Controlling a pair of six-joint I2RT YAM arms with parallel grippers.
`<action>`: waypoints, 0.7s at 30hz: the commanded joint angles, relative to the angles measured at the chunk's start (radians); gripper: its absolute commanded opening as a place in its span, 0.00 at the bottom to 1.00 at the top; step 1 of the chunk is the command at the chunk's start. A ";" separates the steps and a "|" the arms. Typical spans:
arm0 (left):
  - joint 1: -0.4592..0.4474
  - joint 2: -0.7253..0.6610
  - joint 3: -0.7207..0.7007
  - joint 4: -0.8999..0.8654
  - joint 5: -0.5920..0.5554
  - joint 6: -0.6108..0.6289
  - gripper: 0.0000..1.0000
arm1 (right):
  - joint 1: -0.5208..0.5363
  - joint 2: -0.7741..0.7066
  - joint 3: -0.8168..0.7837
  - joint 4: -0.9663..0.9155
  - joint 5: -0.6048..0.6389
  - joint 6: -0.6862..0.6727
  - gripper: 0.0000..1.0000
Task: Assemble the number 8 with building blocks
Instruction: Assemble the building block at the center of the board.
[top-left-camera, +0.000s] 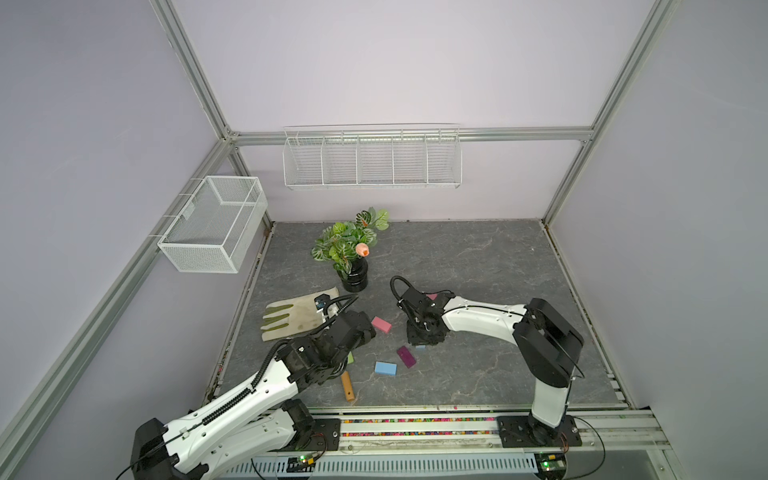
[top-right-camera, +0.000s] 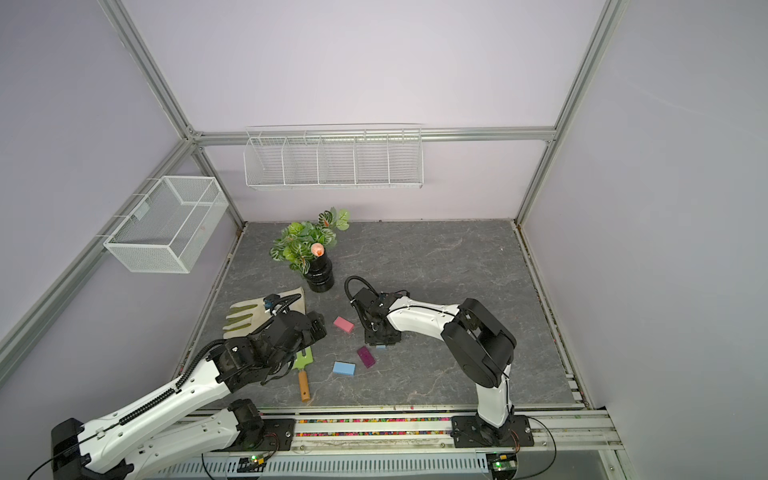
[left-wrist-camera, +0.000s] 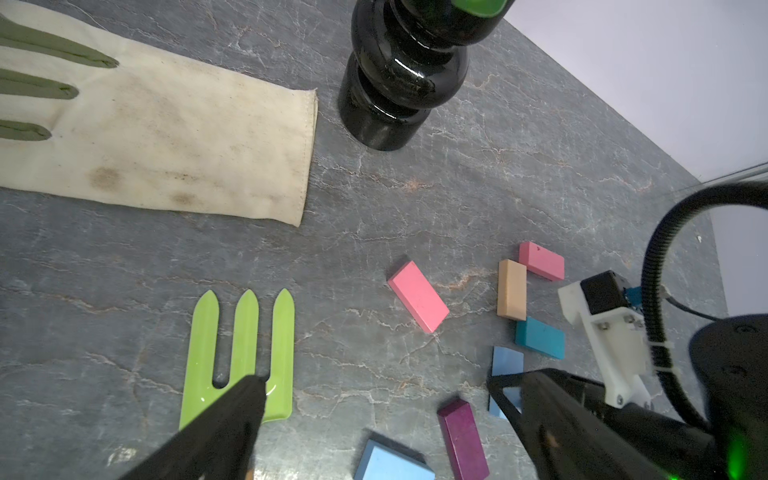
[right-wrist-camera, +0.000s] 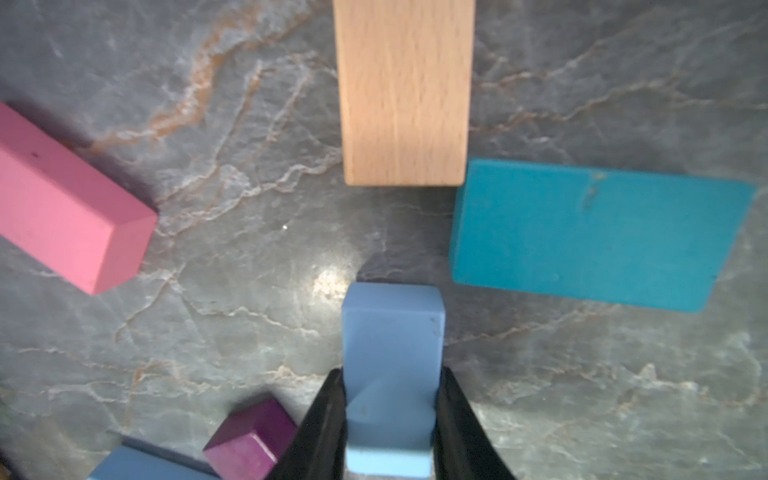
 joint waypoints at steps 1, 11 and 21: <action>-0.003 -0.009 -0.009 0.006 -0.020 -0.002 1.00 | -0.021 0.055 -0.011 -0.027 0.047 0.009 0.26; -0.002 -0.005 -0.009 0.009 -0.018 -0.002 1.00 | -0.021 0.042 -0.015 -0.033 0.054 0.002 0.37; -0.002 -0.007 -0.005 0.006 -0.023 -0.002 1.00 | -0.020 0.031 -0.017 -0.026 0.056 -0.009 0.46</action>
